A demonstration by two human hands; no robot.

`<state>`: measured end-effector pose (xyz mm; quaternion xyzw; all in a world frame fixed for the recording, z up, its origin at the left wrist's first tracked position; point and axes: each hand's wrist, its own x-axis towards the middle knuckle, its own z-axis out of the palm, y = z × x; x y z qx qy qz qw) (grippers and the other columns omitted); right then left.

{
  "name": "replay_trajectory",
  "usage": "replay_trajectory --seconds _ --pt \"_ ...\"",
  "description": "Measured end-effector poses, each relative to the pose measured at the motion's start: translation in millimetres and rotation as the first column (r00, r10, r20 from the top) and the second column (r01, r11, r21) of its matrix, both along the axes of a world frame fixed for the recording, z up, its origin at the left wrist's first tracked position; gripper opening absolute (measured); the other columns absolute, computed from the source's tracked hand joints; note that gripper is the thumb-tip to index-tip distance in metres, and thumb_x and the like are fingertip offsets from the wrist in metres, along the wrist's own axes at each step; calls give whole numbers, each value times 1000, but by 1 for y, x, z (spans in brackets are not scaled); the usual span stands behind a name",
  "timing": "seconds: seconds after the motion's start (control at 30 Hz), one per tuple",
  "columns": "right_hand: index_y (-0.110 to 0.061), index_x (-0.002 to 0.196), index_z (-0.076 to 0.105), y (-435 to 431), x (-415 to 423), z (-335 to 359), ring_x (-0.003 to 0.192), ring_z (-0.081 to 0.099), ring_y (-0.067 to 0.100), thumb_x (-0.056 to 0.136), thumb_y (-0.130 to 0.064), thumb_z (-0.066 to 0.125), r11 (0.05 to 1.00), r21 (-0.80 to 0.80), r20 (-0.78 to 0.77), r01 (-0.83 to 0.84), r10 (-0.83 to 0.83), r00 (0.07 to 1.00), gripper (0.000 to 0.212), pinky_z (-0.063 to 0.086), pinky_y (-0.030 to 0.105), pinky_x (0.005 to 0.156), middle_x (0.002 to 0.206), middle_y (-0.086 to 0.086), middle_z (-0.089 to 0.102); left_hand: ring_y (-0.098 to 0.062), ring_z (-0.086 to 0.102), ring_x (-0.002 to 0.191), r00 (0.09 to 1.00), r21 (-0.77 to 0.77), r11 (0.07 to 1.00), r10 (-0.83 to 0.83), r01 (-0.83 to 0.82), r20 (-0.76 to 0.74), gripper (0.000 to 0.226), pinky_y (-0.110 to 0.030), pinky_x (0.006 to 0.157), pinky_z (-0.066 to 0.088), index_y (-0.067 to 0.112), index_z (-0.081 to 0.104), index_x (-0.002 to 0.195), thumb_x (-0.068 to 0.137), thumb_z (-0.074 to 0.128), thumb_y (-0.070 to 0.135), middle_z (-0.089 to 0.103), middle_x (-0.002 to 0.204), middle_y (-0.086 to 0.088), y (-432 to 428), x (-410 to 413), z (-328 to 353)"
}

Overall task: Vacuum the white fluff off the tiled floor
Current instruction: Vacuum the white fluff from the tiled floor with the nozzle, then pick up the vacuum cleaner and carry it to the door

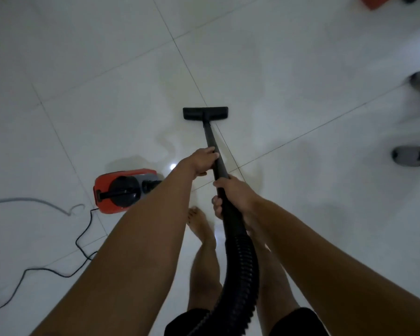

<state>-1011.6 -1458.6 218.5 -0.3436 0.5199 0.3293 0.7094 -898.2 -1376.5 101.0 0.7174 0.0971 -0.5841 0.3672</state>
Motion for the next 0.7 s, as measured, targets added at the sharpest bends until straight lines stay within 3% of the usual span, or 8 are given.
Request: replay_trajectory --seconds 0.13,0.3,0.43,0.53,0.57,0.7 --pt "-13 127 46 0 31 -3 39 46 11 98 -11 49 999 -38 7 -18 18 1000 29 45 20 36 60 7 50 -28 54 132 987 -32 989 -141 144 74 49 -45 105 45 32 38 159 111 42 34 48 155 -7 15 15 40" --pt "-9 98 51 12 65 -3 40 47 12 97 -13 53 998 -65 35 13 -10 999 4 45 20 37 64 8 51 -24 51 127 964 -52 972 -218 228 154 50 -42 104 44 37 37 159 110 42 42 43 159 -2 45 31 109" --pt "-8 88 50 18 96 -4 41 47 13 96 -13 50 991 -134 90 -23 35 995 10 44 21 37 61 7 52 -27 44 143 957 -60 975 -197 214 212 49 -39 102 43 37 36 159 111 39 44 39 164 -1 70 37 154" --pt "-9 84 43 13 120 -2 43 46 15 94 -13 47 987 -153 117 -53 71 991 11 43 23 39 51 6 50 -22 50 129 964 -21 980 -189 196 186 47 -42 102 42 30 46 149 109 34 53 49 150 0 93 42 186" --pt "-10 84 41 11 129 -1 42 46 15 94 -13 46 983 -168 123 -73 94 988 11 43 24 39 50 6 50 -21 53 126 974 -17 985 -165 170 158 57 -42 102 43 27 44 153 107 33 59 51 148 1 100 43 198" --pt "-7 94 44 7 170 11 44 51 16 92 -13 46 960 -239 142 -144 181 973 6 47 27 44 57 9 55 -19 62 122 995 -157 987 -25 41 100 75 -43 103 47 35 44 156 96 32 79 59 144 2 115 51 245"
